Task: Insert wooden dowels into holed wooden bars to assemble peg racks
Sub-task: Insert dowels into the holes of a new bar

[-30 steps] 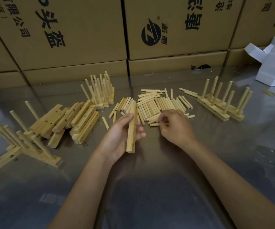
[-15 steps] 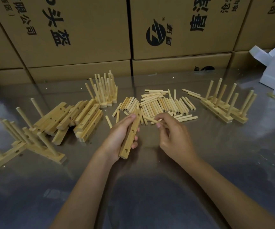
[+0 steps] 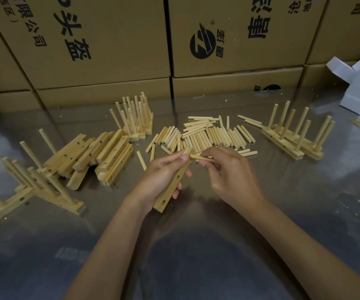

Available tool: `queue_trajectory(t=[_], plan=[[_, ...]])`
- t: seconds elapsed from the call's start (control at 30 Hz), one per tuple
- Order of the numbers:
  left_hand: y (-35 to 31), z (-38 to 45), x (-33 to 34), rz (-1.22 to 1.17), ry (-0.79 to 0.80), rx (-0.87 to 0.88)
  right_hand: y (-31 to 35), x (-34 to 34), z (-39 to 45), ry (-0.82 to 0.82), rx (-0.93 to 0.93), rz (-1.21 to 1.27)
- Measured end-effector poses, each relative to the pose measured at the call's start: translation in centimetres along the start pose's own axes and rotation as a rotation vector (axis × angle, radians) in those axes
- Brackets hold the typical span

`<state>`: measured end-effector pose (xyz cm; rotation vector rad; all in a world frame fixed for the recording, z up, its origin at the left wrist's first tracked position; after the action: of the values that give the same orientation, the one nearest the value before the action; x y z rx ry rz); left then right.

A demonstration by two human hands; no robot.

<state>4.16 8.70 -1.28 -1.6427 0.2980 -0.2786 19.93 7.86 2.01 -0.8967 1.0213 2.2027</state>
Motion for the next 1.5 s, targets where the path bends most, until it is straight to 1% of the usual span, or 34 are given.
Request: queue_trajectory(t=[0.13,0.37,0.43,0.5,0.63,1.0,1.1,1.27,1.5], plan=[[-0.1,0.0,-0.3,0.017,-0.037,0.009,0.2,0.1,-0.1,0.013,0.019,-0.069],[-0.4,0.2,-0.3,-0.021,-0.054,0.048,0.2,-0.1,0.0,0.039,0.036,-0.046],[-0.5,0.1,-0.2,0.003,-0.060,0.053,0.4,-0.2,-0.1,0.021,0.054,-0.083],[-0.8,0.0,-0.2,0.077,-0.072,0.058,0.5,-0.2,-0.2,0.029,0.069,-0.123],[-1.1,-0.1,0.0,0.158,-0.081,0.066,0.6,-0.5,-0.2,0.037,0.080,-0.121],[-1.2,-0.1,0.3,0.192,-0.046,0.062,1.6,-1.2,-0.4,0.016,0.105,-0.163],[-1.1,-0.1,0.4,0.200,-0.038,0.072,1.1,-1.0,-0.5,0.009,0.136,-0.073],[-0.8,0.1,0.6,0.230,-0.023,0.057,-0.5,0.0,-0.5,0.019,0.211,0.178],[-1.1,0.1,1.1,0.287,-0.017,0.087,-2.1,1.3,-0.4,0.081,0.343,0.444]])
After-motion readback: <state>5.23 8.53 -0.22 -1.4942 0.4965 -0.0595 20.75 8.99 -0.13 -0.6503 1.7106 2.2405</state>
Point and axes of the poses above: each hand's wrist, its own z-axis towards the middle knuckle, its own x-axis out of the palm, y = z × x, the point moved 7 cm from there along z, towards the middle knuckle, and after that the axes turned 12 degrees about y, right-handed, at the moved point
